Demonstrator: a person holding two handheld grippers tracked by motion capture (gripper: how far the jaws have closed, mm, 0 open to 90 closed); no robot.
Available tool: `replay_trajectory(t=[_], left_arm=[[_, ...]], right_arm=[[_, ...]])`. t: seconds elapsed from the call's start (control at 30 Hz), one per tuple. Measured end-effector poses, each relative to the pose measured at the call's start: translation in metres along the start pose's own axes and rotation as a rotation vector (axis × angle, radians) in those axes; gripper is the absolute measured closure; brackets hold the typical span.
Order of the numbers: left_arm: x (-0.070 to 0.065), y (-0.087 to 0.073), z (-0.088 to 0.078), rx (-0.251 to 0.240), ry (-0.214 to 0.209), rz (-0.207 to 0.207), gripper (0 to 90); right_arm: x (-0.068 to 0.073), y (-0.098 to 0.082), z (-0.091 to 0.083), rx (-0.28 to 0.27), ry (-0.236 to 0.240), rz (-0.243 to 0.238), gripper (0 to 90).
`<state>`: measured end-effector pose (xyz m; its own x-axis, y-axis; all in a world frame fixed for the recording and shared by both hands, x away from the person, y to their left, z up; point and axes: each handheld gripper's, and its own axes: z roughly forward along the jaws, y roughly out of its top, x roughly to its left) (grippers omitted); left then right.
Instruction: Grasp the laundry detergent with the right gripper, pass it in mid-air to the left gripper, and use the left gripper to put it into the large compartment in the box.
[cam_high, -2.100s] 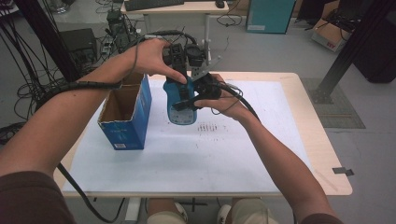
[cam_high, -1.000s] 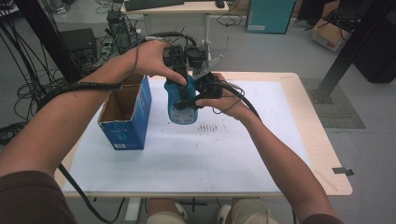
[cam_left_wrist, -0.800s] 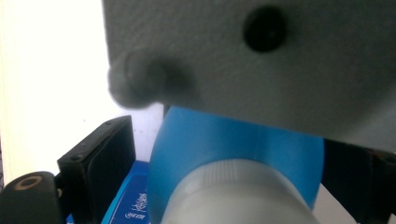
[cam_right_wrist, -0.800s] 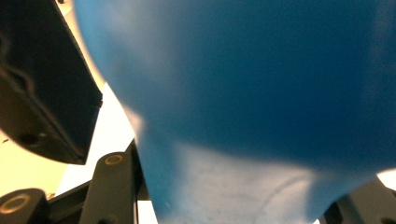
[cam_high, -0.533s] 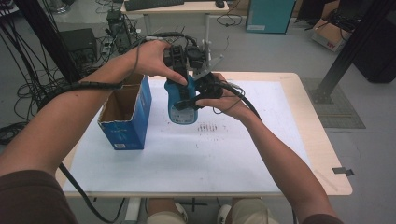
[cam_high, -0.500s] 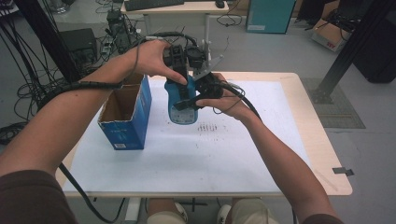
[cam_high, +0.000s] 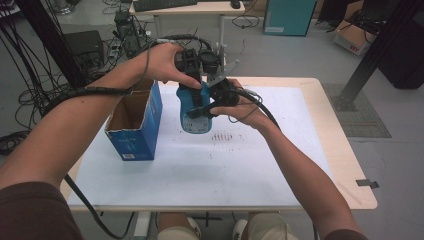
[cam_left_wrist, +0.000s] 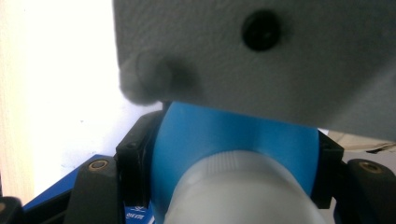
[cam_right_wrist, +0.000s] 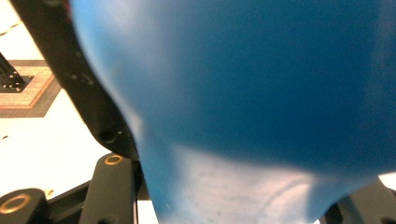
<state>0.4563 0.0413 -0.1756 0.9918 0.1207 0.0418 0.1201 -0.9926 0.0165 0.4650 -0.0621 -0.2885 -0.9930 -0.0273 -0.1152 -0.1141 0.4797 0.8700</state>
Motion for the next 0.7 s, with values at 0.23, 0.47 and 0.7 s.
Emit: replay_trajectory(t=[0.23,0.47,0.7], left_arm=[[-0.0004,0.0014,0.0012,0.009,-0.009,0.000,35.6],[-0.0010,0.0018,0.0031,0.006,0.000,0.003,35.7],[-0.0008,0.0016,0.0041,0.010,-0.011,-0.001,35.9]], right_arm=[[0.0011,-0.0019,0.0002,0.002,0.000,0.010,44.0],[0.0027,-0.0032,0.0001,0.012,0.006,0.028,43.9],[0.0033,-0.0040,0.0008,0.016,0.012,0.036,43.8]])
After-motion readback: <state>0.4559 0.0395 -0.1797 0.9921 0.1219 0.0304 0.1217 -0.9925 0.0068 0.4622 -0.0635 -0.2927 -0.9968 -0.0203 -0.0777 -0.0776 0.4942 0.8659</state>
